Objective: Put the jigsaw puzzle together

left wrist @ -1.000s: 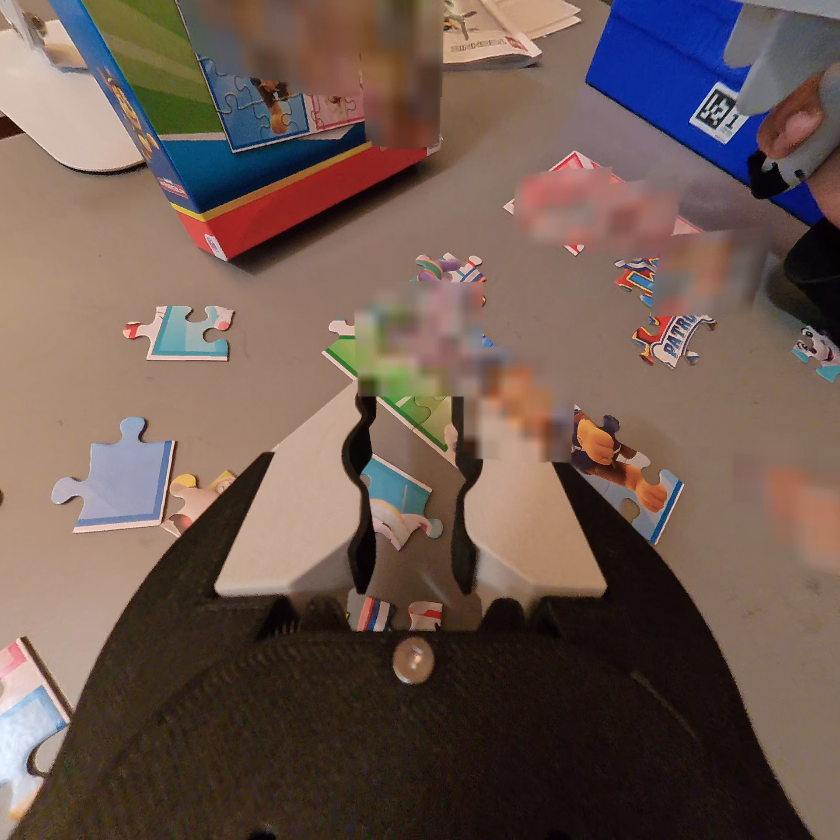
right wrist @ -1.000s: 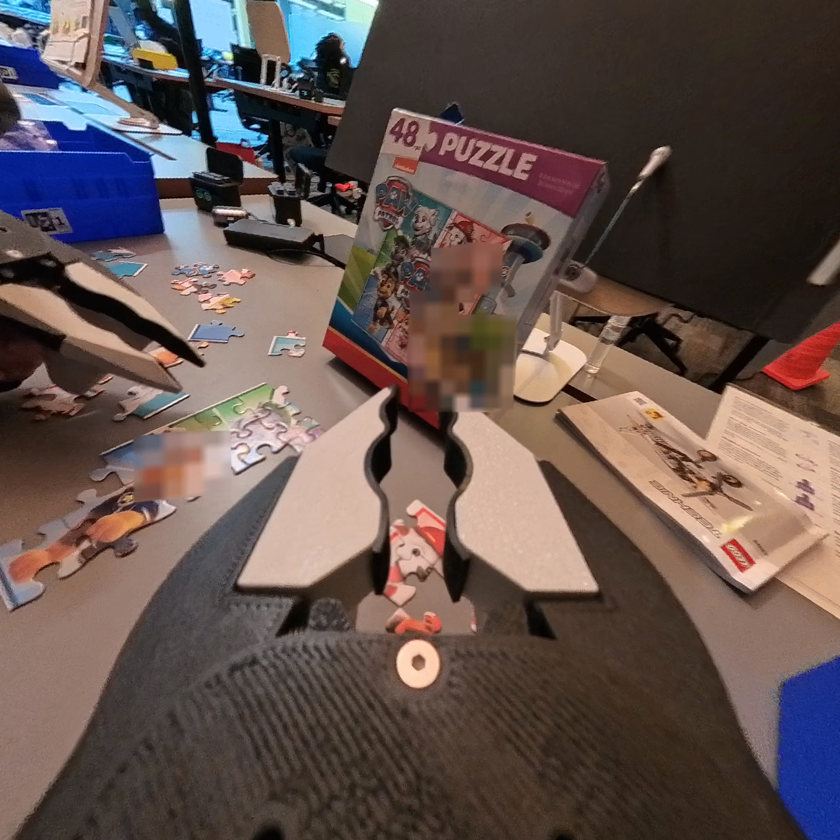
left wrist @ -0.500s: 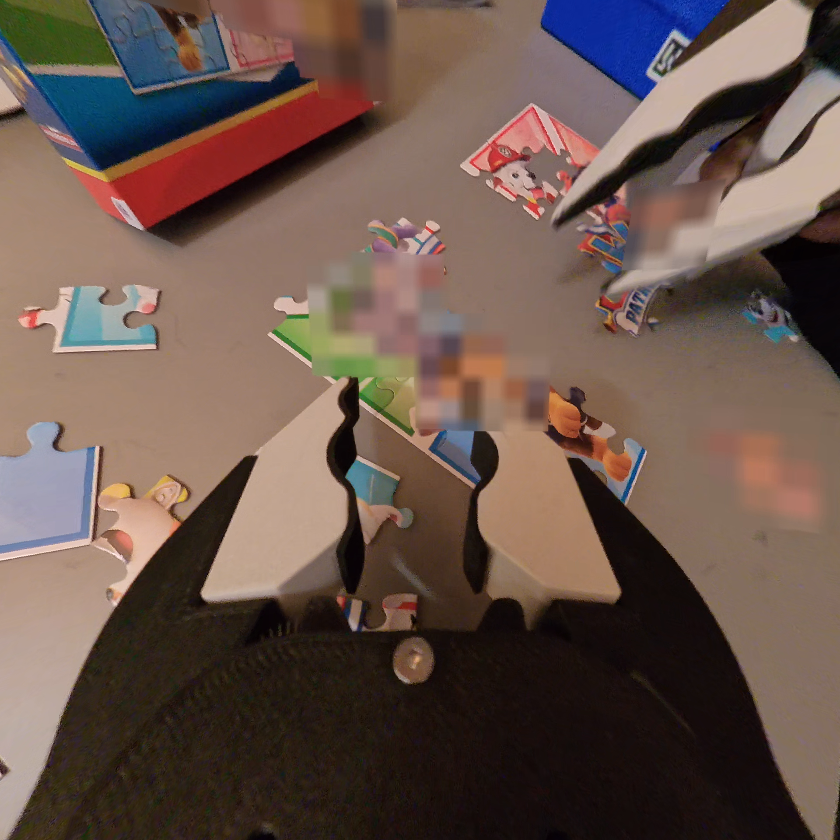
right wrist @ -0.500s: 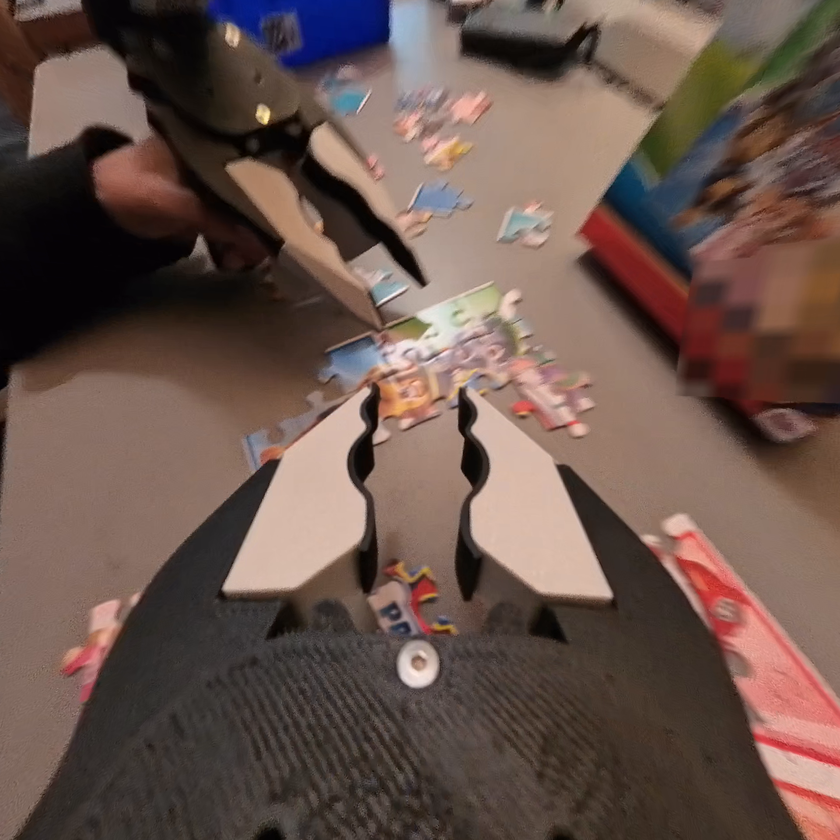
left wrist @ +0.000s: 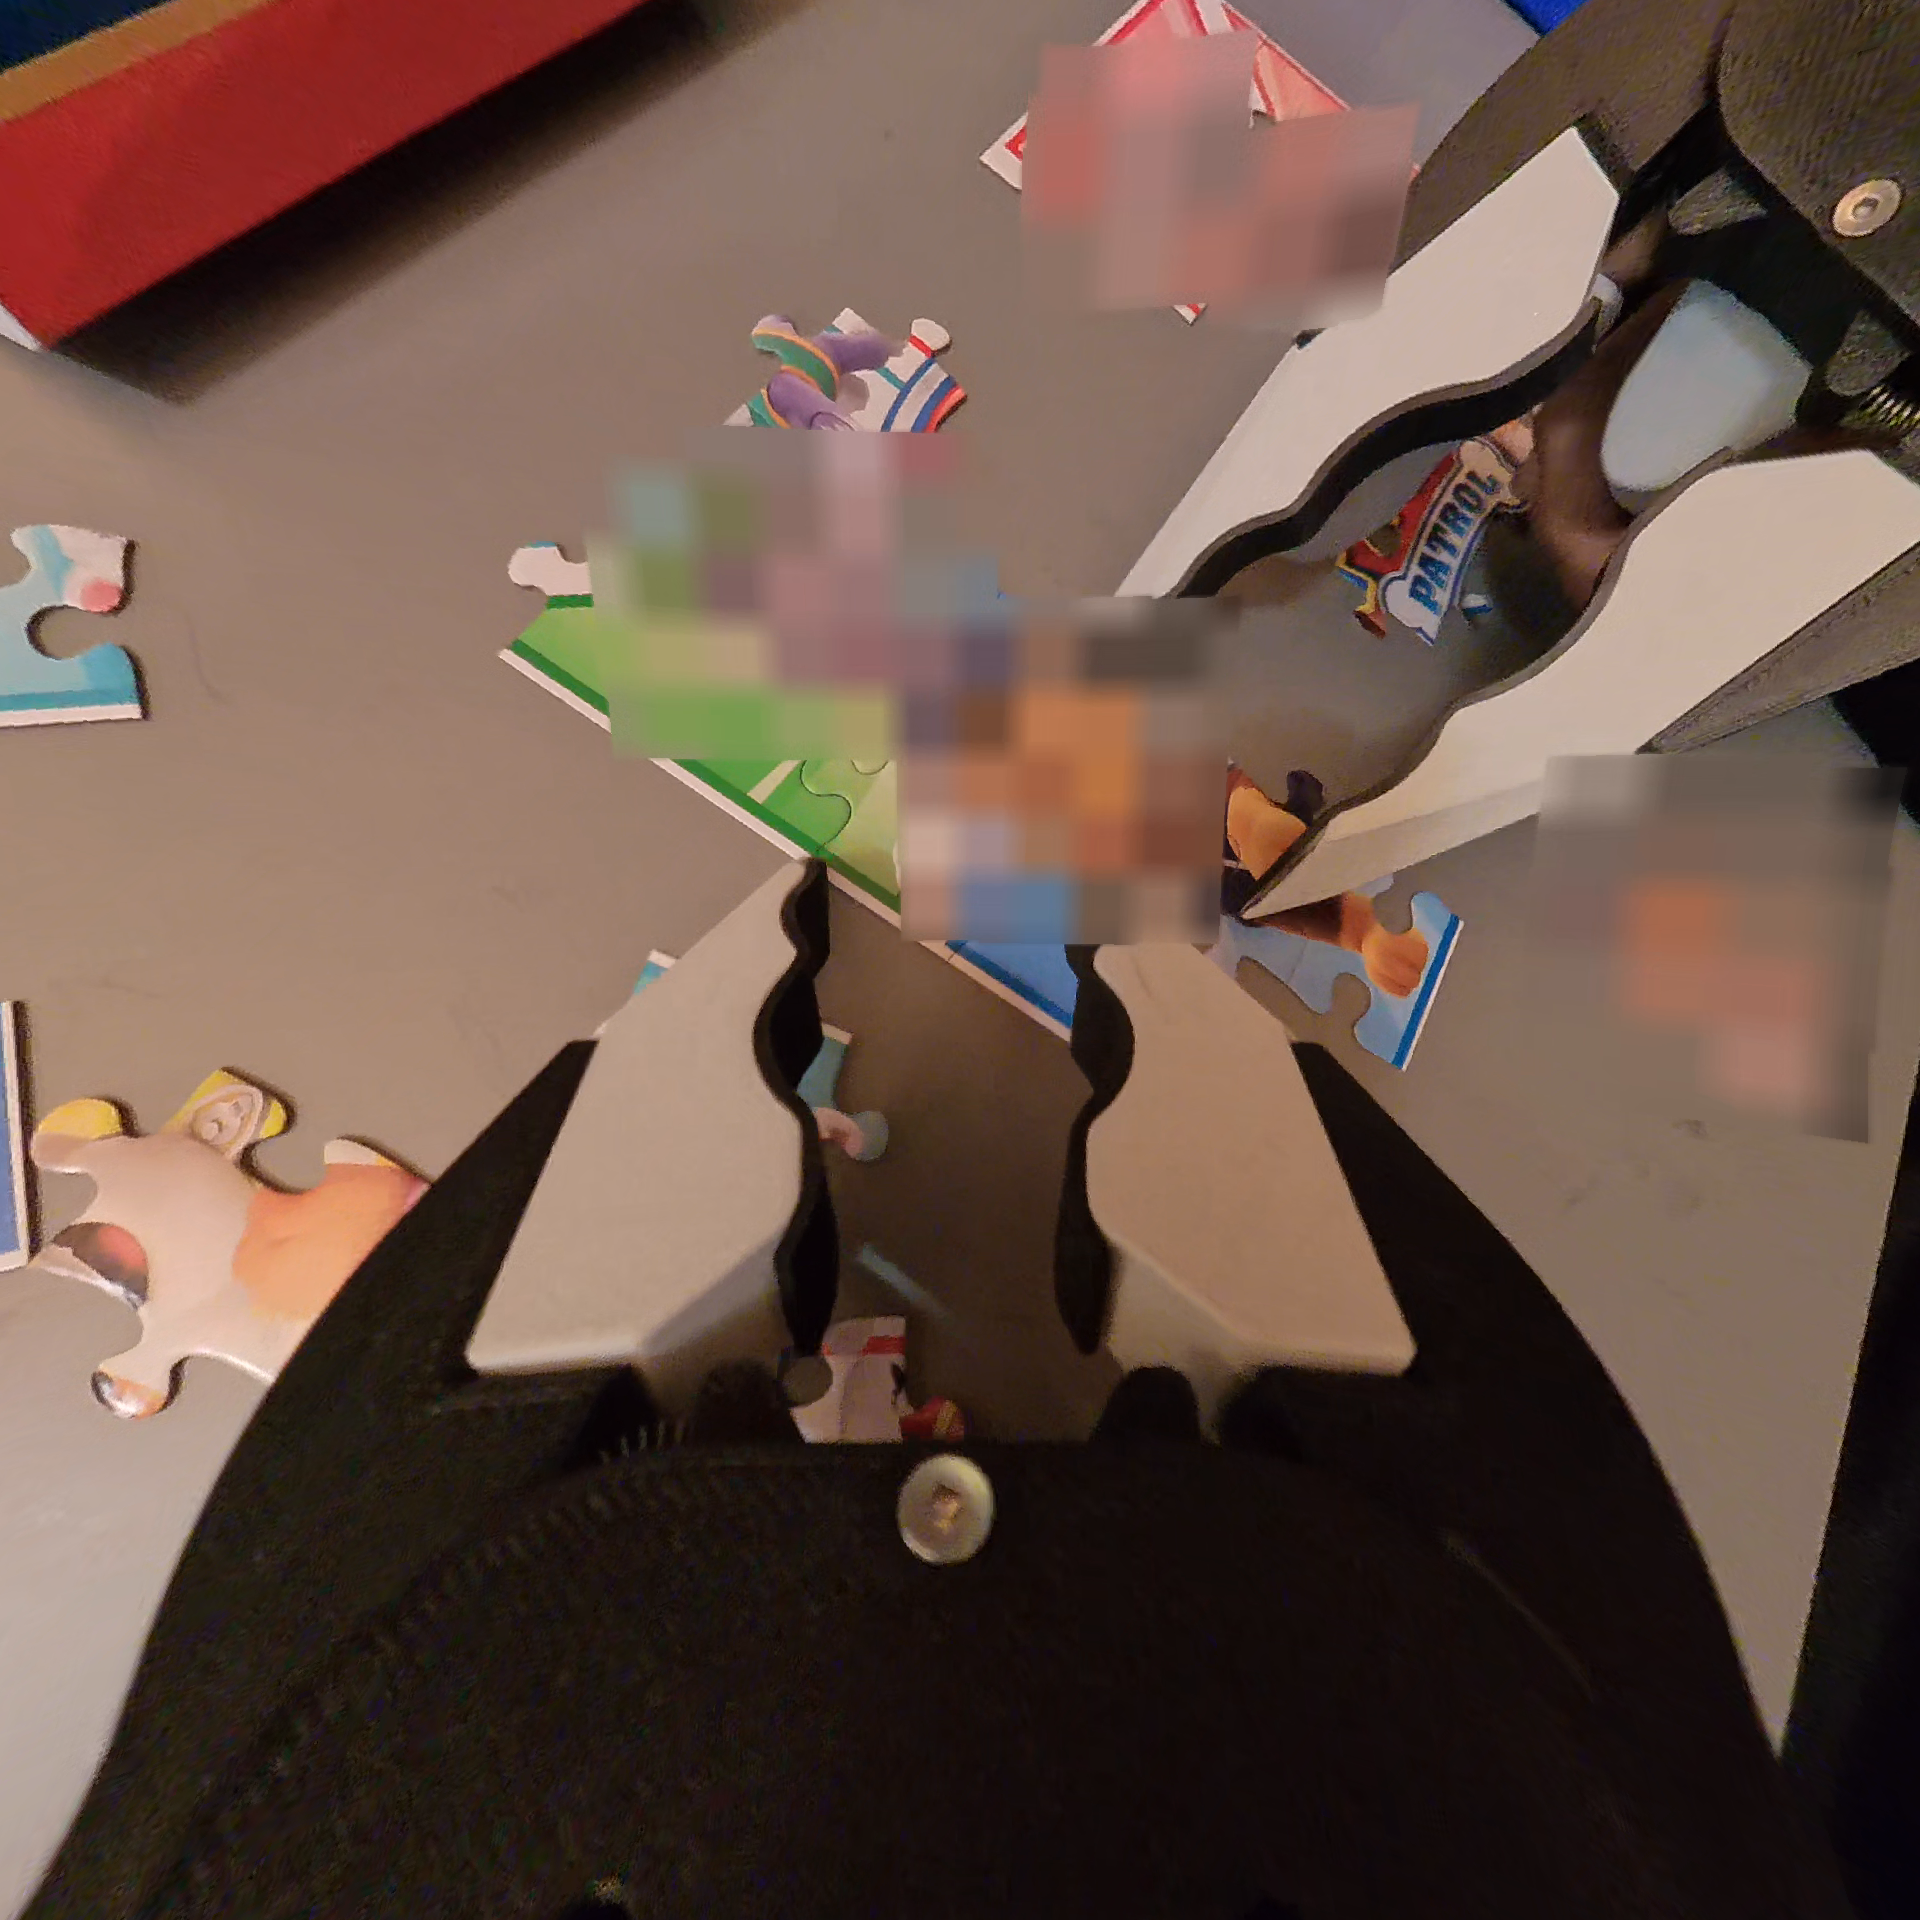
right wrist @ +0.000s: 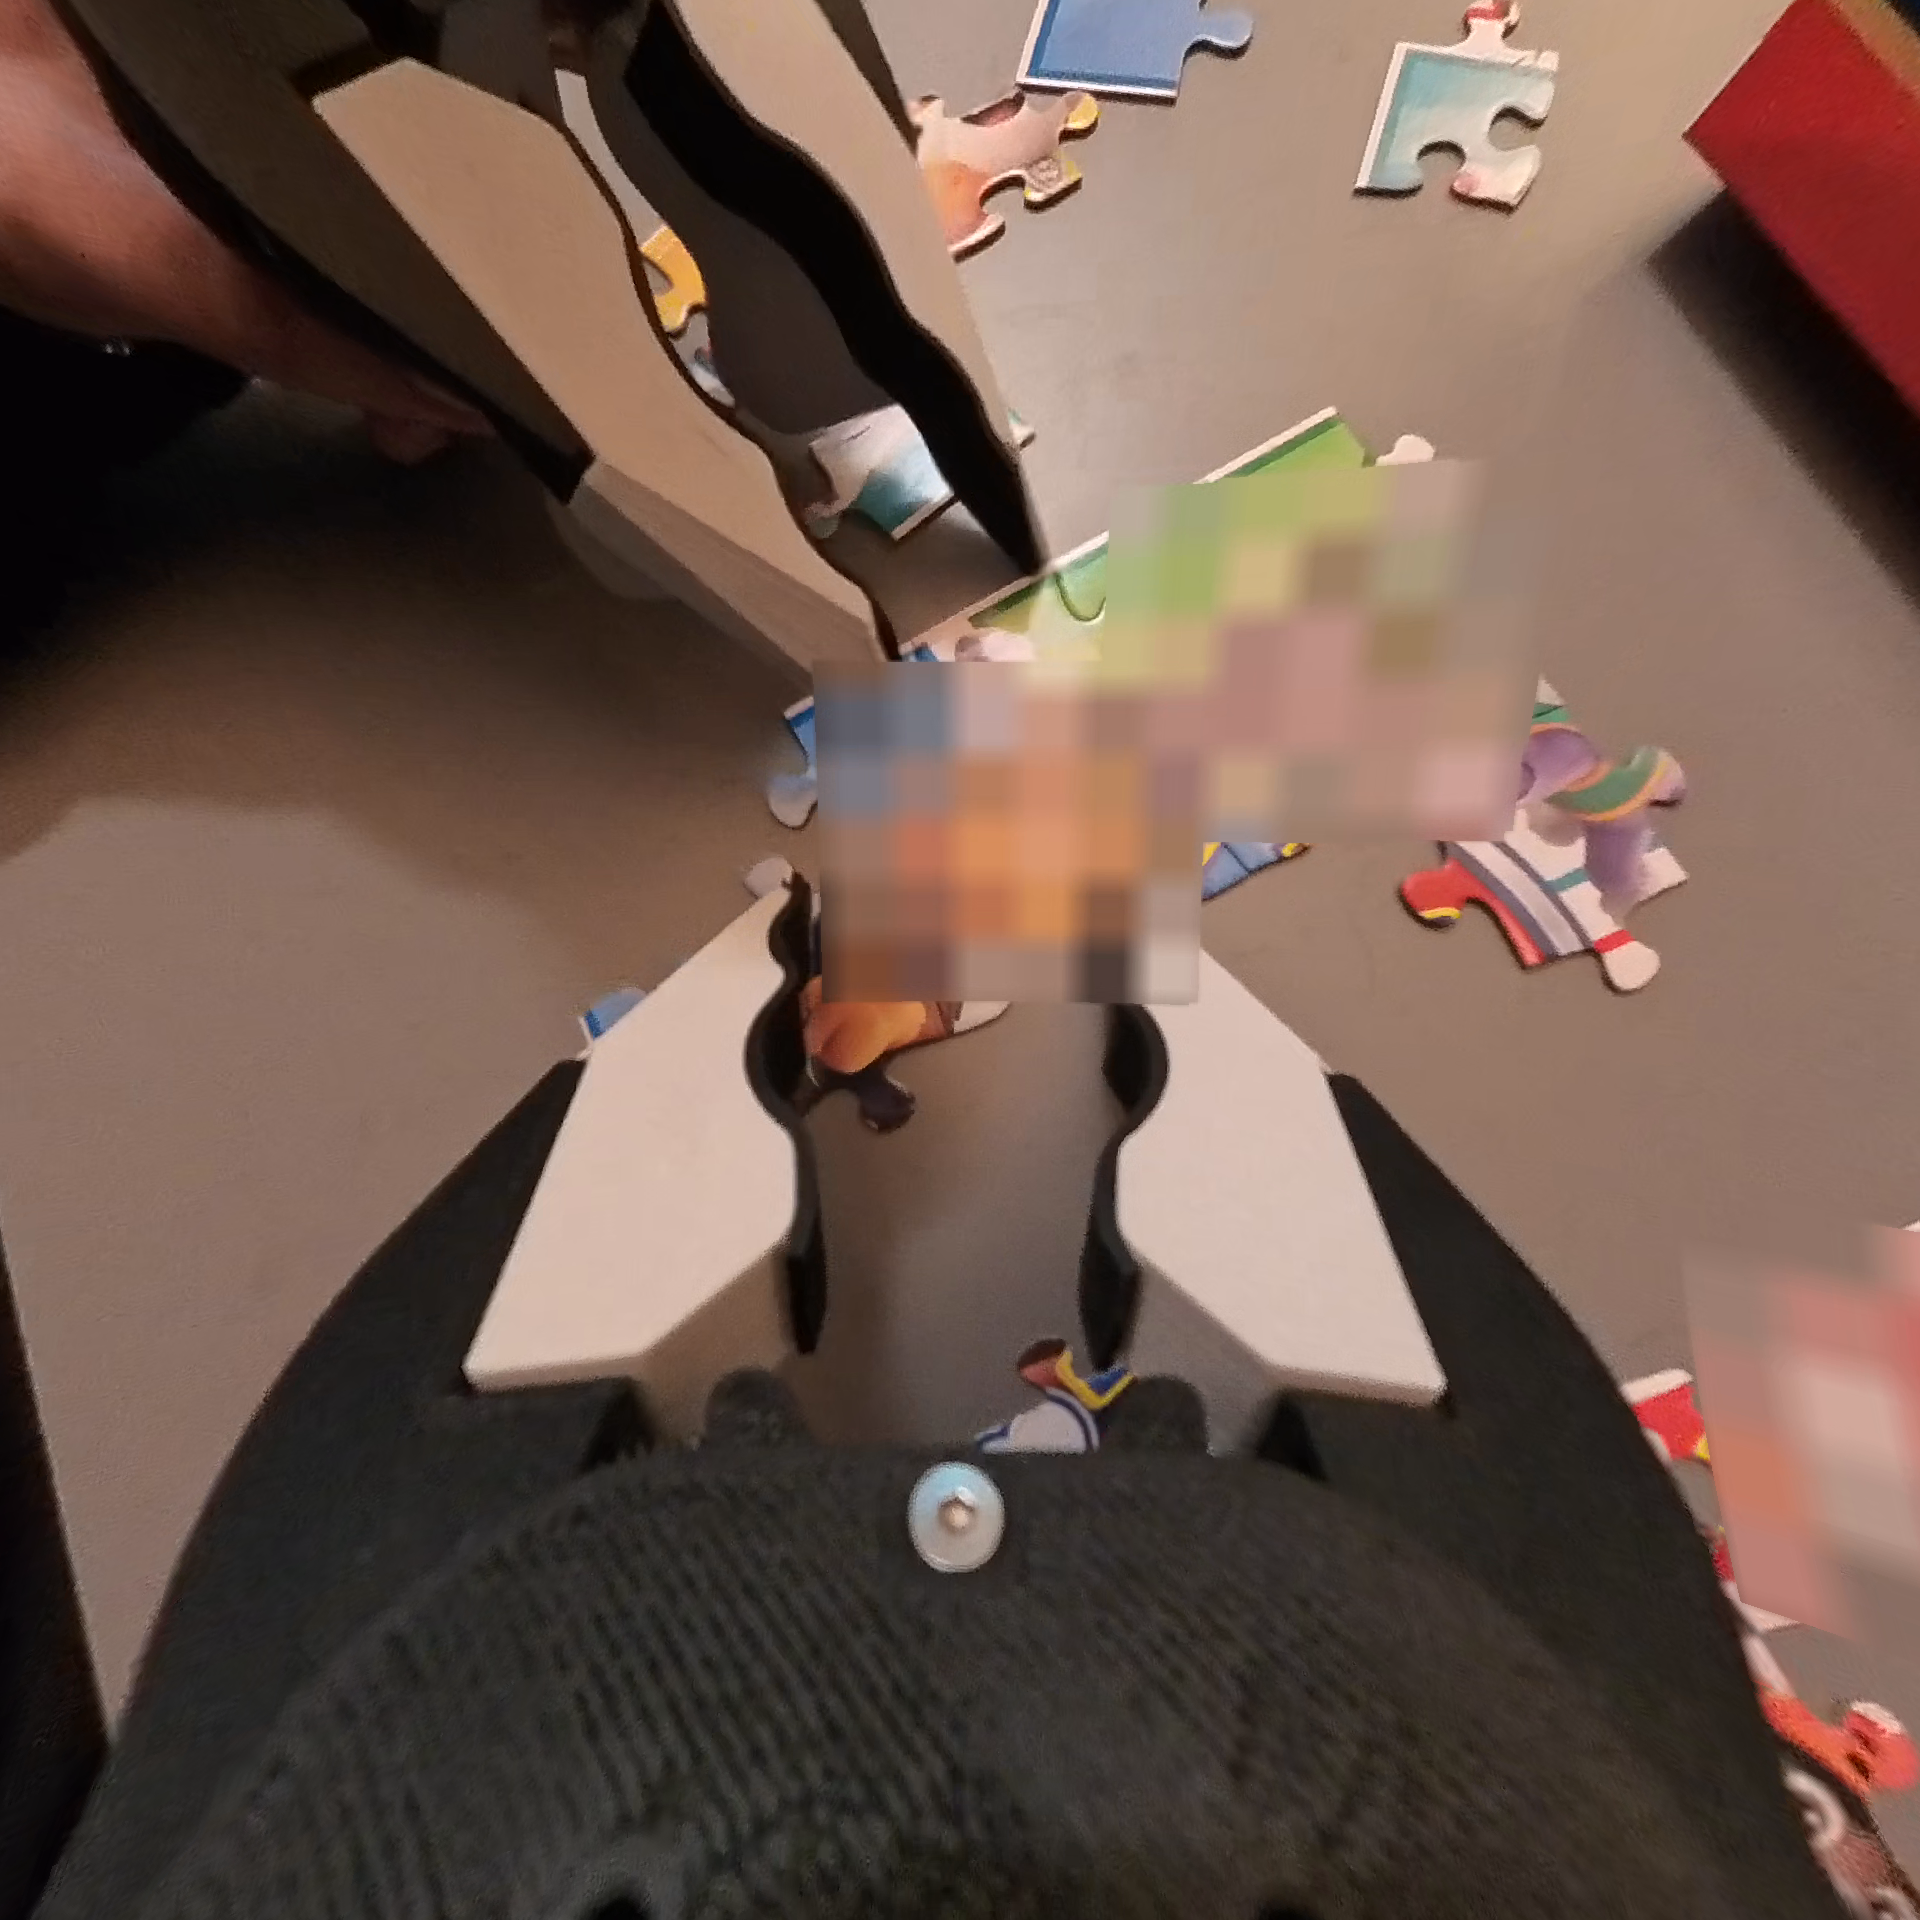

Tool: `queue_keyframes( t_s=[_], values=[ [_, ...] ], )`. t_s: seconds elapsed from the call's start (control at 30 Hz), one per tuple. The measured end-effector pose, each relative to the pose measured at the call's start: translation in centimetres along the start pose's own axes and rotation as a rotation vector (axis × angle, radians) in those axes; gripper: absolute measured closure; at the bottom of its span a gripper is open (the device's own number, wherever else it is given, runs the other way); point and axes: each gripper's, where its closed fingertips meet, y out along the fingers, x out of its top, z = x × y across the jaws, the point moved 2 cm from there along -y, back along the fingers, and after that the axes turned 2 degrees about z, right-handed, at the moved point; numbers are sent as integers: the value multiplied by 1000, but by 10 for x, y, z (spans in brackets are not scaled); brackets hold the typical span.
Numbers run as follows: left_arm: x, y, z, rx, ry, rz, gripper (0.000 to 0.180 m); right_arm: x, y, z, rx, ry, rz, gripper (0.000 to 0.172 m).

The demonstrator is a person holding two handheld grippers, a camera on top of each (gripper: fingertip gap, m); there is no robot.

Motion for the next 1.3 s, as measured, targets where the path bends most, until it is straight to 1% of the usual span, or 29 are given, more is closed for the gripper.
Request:
queue_keyframes(
  t_s=[0.13, 0.2, 0.27, 0.37, 0.43, 0.5, 0.57, 0.6, 0.67, 0.73, 0.8, 0.87, 0.9, 0.97, 1.03, 1.17, 1.23, 1.3],
  values=[
    [-2, -1, -4, -11, 15, 24, 139, -4, -3, 4, 26, -20, 1, 117],
    [-4, -1, -5, -18, 21, 36, 142, -3, -12, -7, -23, -53, -12, 117],
    [-3, -3, -5, -18, 24, 32, 142, 8, -38, -30, -111, -47, -124, 122],
    [1, -6, -6, -29, 24, 1, 143, 22, -99, -65, -242, 36, -358, 124],
    [4, -7, -7, -39, 23, -24, 143, 19, -142, -81, -328, 88, -512, 127],
    [6, -7, -7, -46, 19, -43, 143, 9, -175, -91, -388, 121, -651, 135],
    [6, -4, -6, -48, 14, -53, 142, -3, -196, -99, -404, 167, -747, 138],
    [6, -3, -6, -46, 13, -49, 141, -7, -201, -101, -385, 192, -787, 138],
    [5, 0, -5, -26, 22, -40, 140, -8, -206, -98, -295, 234, -862, 137],
    [4, 2, -3, 5, 37, -29, 139, -1, -206, -89, -192, 245, -922, 134],
    [5, 3, 4, 71, 53, -33, 133, 4, -197, -81, -152, 229, -909, 132],
    [10, 0, 11, 149, 78, -57, 131, 4, -188, -78, -208, 188, -845, 134],
    [13, -2, 11, 164, 82, -75, 131, 4, -184, -78, -253, 162, -816, 136],
    [18, -4, 8, 150, 70, -111, 130, 4, -178, -78, -321, 118, -764, 137],
    [19, -3, 5, 126, 55, -117, 127, 5, -167, -72, -319, 102, -726, 136],
    [14, 3, 7, 162, 79, -72, 124, 18, -126, -34, -136, 92, -669, 130],
    [11, 7, 7, 166, 86, -50, 124, 19, -98, -16, -89, 63, -563, 125],
    [10, 8, 7, 176, 93, -32, 124, 13, -65, 0, -52, 41, -395, 126]
  ],
)
